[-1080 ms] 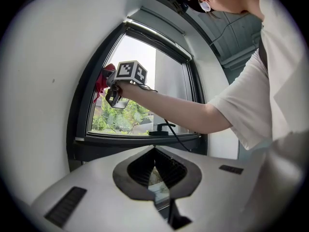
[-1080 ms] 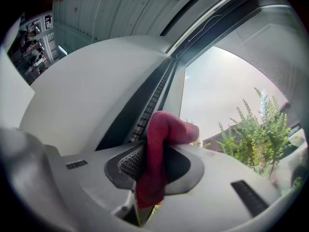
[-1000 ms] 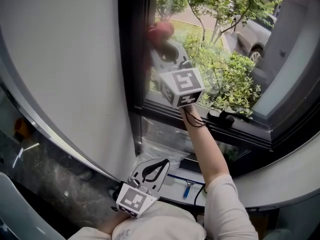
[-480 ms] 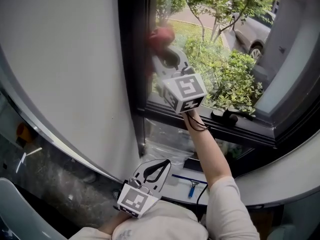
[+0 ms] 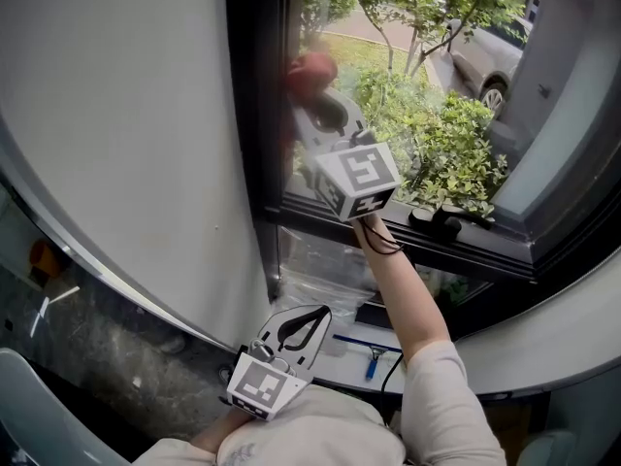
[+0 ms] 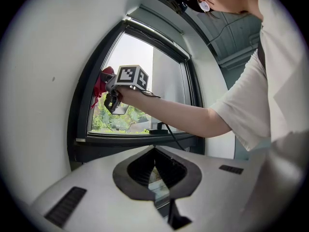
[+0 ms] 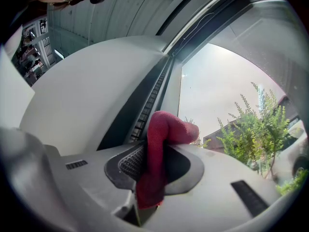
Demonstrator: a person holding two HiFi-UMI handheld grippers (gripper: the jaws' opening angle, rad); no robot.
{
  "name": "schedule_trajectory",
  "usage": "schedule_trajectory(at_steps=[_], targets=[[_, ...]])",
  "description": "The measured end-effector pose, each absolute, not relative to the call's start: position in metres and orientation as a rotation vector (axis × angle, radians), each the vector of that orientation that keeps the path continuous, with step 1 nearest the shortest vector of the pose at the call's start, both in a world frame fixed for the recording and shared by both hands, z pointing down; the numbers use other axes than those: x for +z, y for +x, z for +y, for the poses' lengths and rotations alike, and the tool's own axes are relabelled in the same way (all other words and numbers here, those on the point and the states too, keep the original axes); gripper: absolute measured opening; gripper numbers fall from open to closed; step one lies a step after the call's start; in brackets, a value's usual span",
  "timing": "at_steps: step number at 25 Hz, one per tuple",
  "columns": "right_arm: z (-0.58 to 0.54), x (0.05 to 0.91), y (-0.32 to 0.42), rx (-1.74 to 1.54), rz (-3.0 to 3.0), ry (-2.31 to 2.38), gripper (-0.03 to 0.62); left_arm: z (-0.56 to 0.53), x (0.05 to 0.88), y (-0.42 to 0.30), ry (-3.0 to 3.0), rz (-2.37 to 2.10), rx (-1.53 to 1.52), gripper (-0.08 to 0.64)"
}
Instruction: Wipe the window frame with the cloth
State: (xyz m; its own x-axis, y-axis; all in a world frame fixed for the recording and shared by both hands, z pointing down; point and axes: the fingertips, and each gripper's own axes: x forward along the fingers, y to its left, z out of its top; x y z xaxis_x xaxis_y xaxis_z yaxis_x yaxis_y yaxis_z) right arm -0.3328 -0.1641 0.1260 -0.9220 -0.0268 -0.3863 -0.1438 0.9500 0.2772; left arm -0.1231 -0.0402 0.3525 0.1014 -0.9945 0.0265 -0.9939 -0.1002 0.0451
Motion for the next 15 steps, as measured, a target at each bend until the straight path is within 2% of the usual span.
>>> schedule_trajectory(at_steps=[15], targets=[[-0.165,0.154,-0.333,0.392,2.757,-0.111,0.087,-0.043,0.356,-0.121,2.276,-2.06,-0.031,0.008]])
